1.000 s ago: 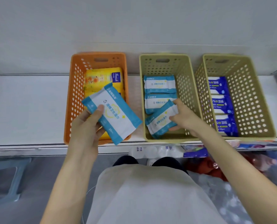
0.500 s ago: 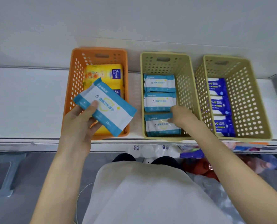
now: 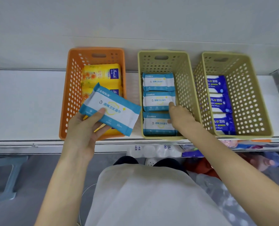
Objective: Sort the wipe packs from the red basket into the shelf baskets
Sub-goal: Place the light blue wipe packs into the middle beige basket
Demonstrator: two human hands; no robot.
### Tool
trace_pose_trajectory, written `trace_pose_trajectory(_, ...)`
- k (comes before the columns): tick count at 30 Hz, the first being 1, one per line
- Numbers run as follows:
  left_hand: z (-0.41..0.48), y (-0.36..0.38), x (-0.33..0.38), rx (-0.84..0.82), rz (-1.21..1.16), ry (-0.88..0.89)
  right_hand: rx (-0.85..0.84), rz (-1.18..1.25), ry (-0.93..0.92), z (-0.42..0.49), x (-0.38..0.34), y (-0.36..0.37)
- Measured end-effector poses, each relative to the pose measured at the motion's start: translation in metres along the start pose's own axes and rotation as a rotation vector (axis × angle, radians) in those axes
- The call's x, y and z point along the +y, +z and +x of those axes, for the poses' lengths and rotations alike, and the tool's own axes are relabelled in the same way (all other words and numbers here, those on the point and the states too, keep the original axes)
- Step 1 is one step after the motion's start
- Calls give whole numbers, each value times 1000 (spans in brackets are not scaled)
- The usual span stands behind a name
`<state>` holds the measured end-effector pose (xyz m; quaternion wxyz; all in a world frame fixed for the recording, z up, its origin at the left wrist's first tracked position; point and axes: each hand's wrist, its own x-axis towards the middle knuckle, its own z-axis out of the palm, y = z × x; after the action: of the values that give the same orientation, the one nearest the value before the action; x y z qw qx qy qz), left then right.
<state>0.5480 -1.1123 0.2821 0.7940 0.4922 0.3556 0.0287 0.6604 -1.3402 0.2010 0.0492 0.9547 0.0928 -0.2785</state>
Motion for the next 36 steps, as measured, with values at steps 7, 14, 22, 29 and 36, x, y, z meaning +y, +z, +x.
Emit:
trace_pose_trajectory(7,0,7,-2,-25,-21,-17,8,37,-42,-8,0,-4)
trace_pose_trajectory(14,3,15,-4,-25,-12,-38,26,57,-45,-11,1,-6)
trace_pose_trajectory(22,1,22,-5,-24,-12,-57,1,58,7,-14,2,-11)
trace_pose_trajectory(29,-2,27,-8,-46,-49,-58,-194,1353,-82,-51,12,-46)
trace_pose_trajectory(36,-7,54,-23,-92,14,-49,-266,1823,-112,-74,-23,-39)
